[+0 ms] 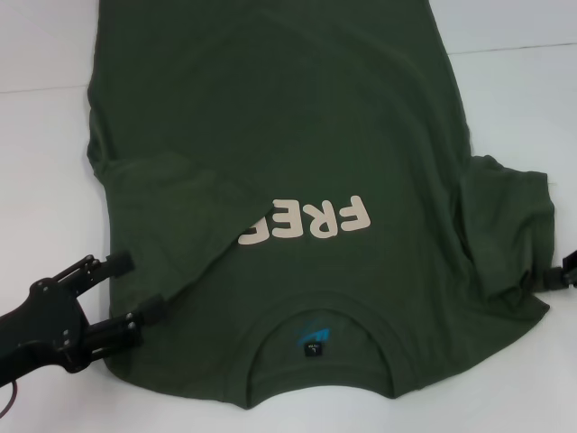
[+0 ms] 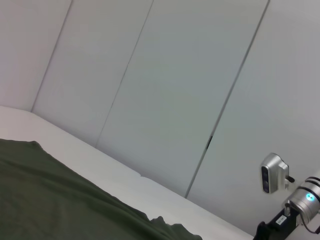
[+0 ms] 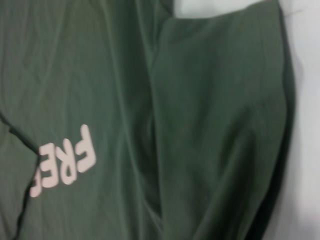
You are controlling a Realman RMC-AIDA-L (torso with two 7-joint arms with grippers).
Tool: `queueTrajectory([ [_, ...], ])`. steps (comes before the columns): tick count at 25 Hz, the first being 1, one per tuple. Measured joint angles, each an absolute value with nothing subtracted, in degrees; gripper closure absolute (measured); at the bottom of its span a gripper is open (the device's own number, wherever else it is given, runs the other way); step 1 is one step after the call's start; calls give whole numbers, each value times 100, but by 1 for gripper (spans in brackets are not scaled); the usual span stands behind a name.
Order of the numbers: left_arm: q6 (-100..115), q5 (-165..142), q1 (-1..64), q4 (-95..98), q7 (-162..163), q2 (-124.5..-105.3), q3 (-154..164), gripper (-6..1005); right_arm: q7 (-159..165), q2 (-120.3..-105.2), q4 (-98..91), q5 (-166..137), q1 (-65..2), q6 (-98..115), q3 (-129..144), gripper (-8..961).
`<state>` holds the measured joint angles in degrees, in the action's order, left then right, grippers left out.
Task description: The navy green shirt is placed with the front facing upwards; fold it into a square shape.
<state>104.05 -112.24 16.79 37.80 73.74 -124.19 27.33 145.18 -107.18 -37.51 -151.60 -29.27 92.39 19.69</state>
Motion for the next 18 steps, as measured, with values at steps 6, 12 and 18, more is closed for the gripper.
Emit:
queueTrajectory([
  [6, 10423, -11224, 1685, 3783, 7374, -12419, 2733, 133, 14539, -10689, -4063, -14808, -2946, 9571, 1992, 922],
  [12, 10424, -11224, 1684, 3800, 7374, -12419, 2710, 135, 14522, -10721, -4108, -14629, -3006, 9700, 1995, 915],
  [18, 10424, -11224, 1676, 3806, 7374, -12419, 2660, 136, 14478, -10852, -4076, -14601, -3242, 9689, 2008, 909],
])
